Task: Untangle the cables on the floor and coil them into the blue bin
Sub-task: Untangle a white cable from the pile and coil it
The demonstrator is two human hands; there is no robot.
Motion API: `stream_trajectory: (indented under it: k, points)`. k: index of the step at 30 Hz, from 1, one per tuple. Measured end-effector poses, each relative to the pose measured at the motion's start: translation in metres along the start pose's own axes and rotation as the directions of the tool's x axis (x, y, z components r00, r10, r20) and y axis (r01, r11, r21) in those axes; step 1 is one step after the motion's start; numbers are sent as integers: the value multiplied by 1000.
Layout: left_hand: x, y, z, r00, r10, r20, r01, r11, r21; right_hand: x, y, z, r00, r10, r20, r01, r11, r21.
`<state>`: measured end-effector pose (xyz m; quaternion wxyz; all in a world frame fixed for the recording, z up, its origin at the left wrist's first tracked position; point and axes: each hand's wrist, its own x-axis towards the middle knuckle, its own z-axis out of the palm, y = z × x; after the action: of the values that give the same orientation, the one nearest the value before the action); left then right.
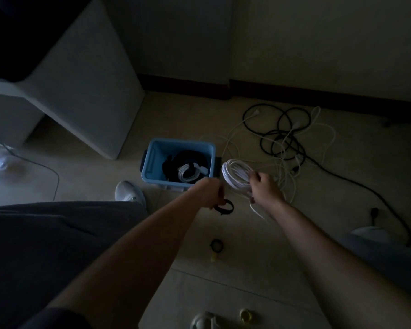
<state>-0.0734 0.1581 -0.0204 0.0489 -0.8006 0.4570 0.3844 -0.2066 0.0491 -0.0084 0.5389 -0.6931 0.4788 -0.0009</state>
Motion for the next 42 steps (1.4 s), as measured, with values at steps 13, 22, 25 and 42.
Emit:
stream_trajectory:
  k: [13, 22, 25, 42]
  points:
    - [-119, 51, -197, 853, 28, -522, -306, 836, -456, -60, -178, -121, 926, -338, -169, 361, 922, 137]
    - [-163, 70, -237, 677, -16, -736, -404, 828, -389, -87, -215, -154, 903, -395, -168, 429, 847, 314]
    - [-159, 70, -230, 606, -83, -791, -444, 789, -424, -89, -209, -147, 926, -363, -106, 371, 817, 442]
    - [-153, 61, -247, 762, -151, -630, -527, 421, -738, -63, -218, -157, 687, -631, -360, 653, 754, -74]
